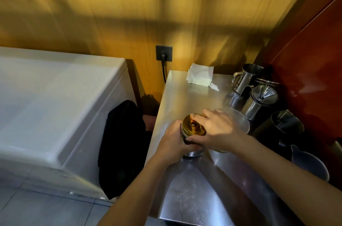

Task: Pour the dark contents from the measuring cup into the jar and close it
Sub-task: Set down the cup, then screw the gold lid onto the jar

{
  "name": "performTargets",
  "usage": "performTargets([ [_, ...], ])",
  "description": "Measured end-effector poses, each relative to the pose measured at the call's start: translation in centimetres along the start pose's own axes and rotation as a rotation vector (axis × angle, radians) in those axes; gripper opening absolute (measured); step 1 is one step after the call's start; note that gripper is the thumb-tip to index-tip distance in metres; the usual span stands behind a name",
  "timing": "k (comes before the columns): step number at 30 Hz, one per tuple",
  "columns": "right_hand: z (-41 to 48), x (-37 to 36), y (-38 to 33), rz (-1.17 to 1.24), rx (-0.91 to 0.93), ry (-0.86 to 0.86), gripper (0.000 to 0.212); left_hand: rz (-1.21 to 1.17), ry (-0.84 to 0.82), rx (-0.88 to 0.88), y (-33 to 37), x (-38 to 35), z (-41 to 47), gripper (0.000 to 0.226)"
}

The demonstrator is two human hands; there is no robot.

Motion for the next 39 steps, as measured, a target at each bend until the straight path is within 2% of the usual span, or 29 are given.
performTargets([
  [2, -0.6, 0.2, -1.0, -0.159, -0.115, 0.110, 0.076, 0.091, 0.112, -0.010, 0.4, 0.0, -0.4, 0.055],
  [4, -0.7, 0.3, -0.9, -0.081, -0.134, 0.056, 0.081, 0.040, 0.157, 0.001, 0.3, -0.3, -0.7, 0.057],
  [6, -0.5, 0.7, -0.4, 0.170, -0.004, -0.094, 0.079, -0.001, 0.118, 0.007, -0.1, -0.3, -0.6, 0.060],
  [7, -0.5, 1.1, -0.4, 0.221, 0.102, -0.160, 0.079, -0.021, 0.073, 0.008, -0.3, -0.3, -0.4, 0.060],
  [9, -0.6, 1.5, -0.7, 0.220, 0.265, -0.264, 0.078, -0.117, -0.031, -0.001, -0.5, -0.3, 0.1, 0.064],
  [13, -0.1, 1.9, -1.3, 0.252, 0.329, -0.350, 0.065, -0.235, -0.130, 0.009, -0.8, -0.7, 0.6, 0.074],
  [16, 0.2, 2.1, -1.3, 0.086, 0.260, -0.250, 0.053, -0.249, -0.125, 0.003, -0.9, -0.9, 0.6, 0.069],
  [19, 0.5, 2.4, -1.2, -0.157, 0.094, -0.129, 0.071, -0.257, -0.132, -0.002, -0.9, -1.0, 0.5, 0.068],
  [21, 0.6, 2.7, -1.2, -0.180, 0.060, -0.111, 0.079, -0.291, -0.140, 0.007, -0.7, -1.1, 0.3, 0.066],
  [23, 0.6, 2.3, -1.2, -0.102, 0.100, -0.233, 0.074, -0.293, -0.139, 0.011, -0.5, -0.9, 0.3, 0.067],
  [25, 0.3, 1.8, -1.8, -0.018, 0.197, -0.415, 0.072, -0.293, -0.137, -0.001, -0.3, -0.8, 0.3, 0.073],
  [26, 0.2, 1.7, -2.2, 0.012, 0.255, -0.453, 0.072, -0.300, -0.142, 0.006, -0.3, -0.8, 0.3, 0.077],
  [28, 0.3, 1.9, -2.7, 0.064, 0.326, -0.416, 0.061, -0.305, -0.149, 0.026, -0.5, -0.9, 0.3, 0.079],
  [30, 0.7, 2.4, -2.8, 0.041, 0.278, -0.276, 0.044, -0.307, -0.153, 0.026, -0.6, -1.0, 0.3, 0.074],
  [32, 0.9, 3.1, -2.5, -0.078, 0.168, -0.094, 0.056, -0.302, -0.167, 0.028, -0.7, -1.1, 0.1, 0.071],
  [34, 1.0, 3.6, -2.0, -0.140, 0.104, 0.015, 0.069, -0.283, -0.173, 0.027, -0.8, -1.1, 0.1, 0.071],
  [35, 1.1, 3.6, -1.8, -0.123, 0.110, 0.000, 0.070, -0.271, -0.169, 0.023, -0.8, -1.1, 0.2, 0.071],
  [36, 1.0, 3.3, -1.7, -0.082, 0.133, -0.096, 0.064, -0.262, -0.163, 0.017, -0.8, -1.0, 0.3, 0.072],
  [37, 0.8, 2.7, -1.9, -0.033, 0.182, -0.245, 0.056, -0.253, -0.160, 0.010, -0.8, -0.9, 0.4, 0.074],
  [39, 0.2, 2.1, -2.8, 0.054, 0.311, -0.466, 0.060, -0.229, -0.166, 0.002, -0.6, -0.8, 0.5, 0.076],
])
Point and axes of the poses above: each hand's wrist, its own z-axis towards the middle knuckle, its own x-axis out of the back of the hand, y = z × x, the point moved 7 cm from there along z, towards the middle knuckle, and after that the axes turned 11 degrees about -x, right-handed, at the moved point
